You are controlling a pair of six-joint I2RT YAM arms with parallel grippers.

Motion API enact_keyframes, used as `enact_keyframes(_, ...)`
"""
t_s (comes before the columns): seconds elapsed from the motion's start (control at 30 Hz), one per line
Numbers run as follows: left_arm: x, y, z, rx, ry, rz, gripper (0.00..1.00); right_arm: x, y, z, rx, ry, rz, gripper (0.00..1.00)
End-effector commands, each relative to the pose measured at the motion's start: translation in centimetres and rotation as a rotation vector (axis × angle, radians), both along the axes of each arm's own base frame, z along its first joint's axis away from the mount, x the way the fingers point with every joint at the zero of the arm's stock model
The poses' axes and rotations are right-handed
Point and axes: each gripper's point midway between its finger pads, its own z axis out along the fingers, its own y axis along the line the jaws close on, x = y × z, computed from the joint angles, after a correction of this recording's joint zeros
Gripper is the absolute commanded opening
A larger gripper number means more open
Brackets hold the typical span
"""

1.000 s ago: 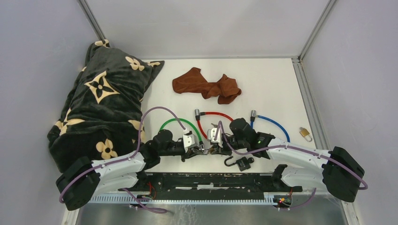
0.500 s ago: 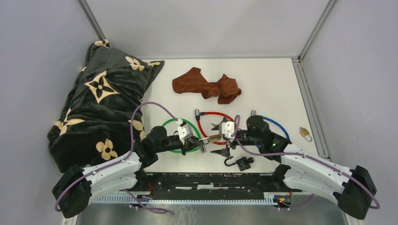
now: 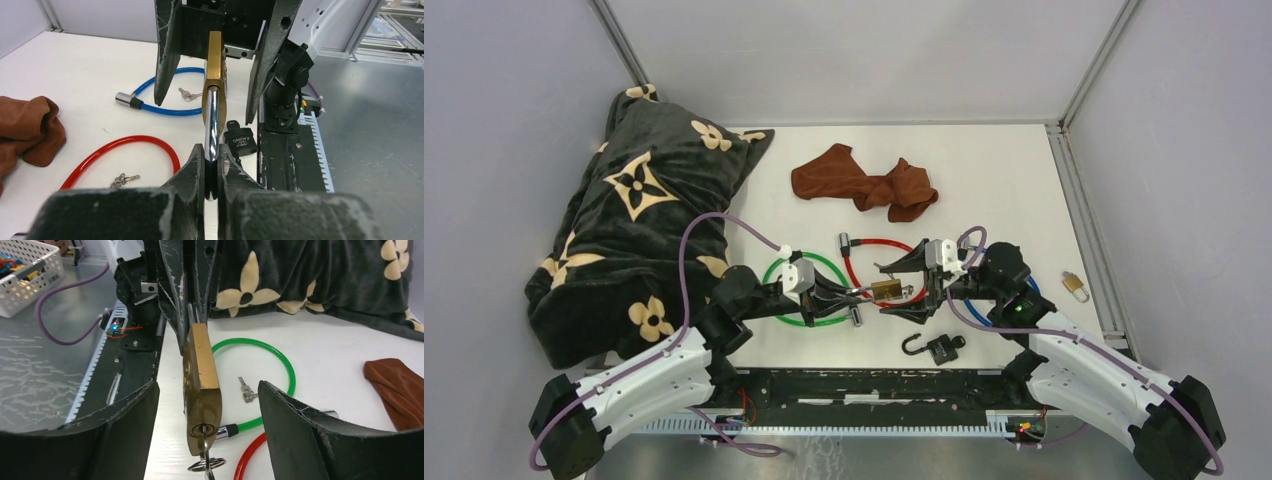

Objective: Lock with the key
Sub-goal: Lock the lock.

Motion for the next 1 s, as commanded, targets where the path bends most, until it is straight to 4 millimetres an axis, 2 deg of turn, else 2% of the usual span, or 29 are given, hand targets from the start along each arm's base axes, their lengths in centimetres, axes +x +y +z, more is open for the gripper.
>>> enact_keyframes(0.0, -0.7, 0.4, 6.8, -0.168, -0.114, -0.02, 0.02, -1.5, 0.2, 1.8, 0.065, 0.009, 0.084, 0.77)
enact_keyframes(0.1, -0.6, 0.4, 6.7, -0.166, -0.116, -0.017, 0.02, -1.6, 0.1, 1.9, 0.067, 0.025, 0.084, 0.75)
enact_keyframes(0.17, -0.6, 0.4, 6.7, -0.166, -0.122, -0.017, 0.02, -1.7, 0.1, 2.1, 0.071, 0.029, 0.081, 0.69)
enact_keyframes(0.23, -0.5, 0.4, 6.7, -0.165, -0.123, -0.013, 0.02, -1.6, 0.1, 2.1, 0.071, 0.038, 0.075, 0.55)
enact_keyframes(0.33, -0.5, 0.4, 6.9, -0.173, -0.133, -0.015, 0.02, -1.2, 0.2, 1.9, 0.077, 0.074, 0.057, 0.25)
enact_keyframes(0.5, -0.9, 0.0, 7.3, -0.194, -0.14, -0.047, 0.02, -1.5, 0.5, 2.5, 0.151, 0.122, 0.075, 0.0)
enact_keyframes(0.63, -1.2, -0.5, 8.1, -0.225, -0.166, -0.061, 0.02, -2.4, 0.6, 3.6, 0.214, 0.123, 0.109, 0.0)
enact_keyframes(0.8, -0.8, -0.5, 9.3, -0.266, -0.198, -0.036, 0.02, -3.6, 1.7, 4.0, 0.217, 0.125, 0.159, 0.0)
enact_keyframes(0.97, -2.5, -1.4, 8.9, -0.261, -0.188, -0.109, 0.02, -3.6, 2.4, 5.0, 0.245, 0.119, 0.152, 0.0)
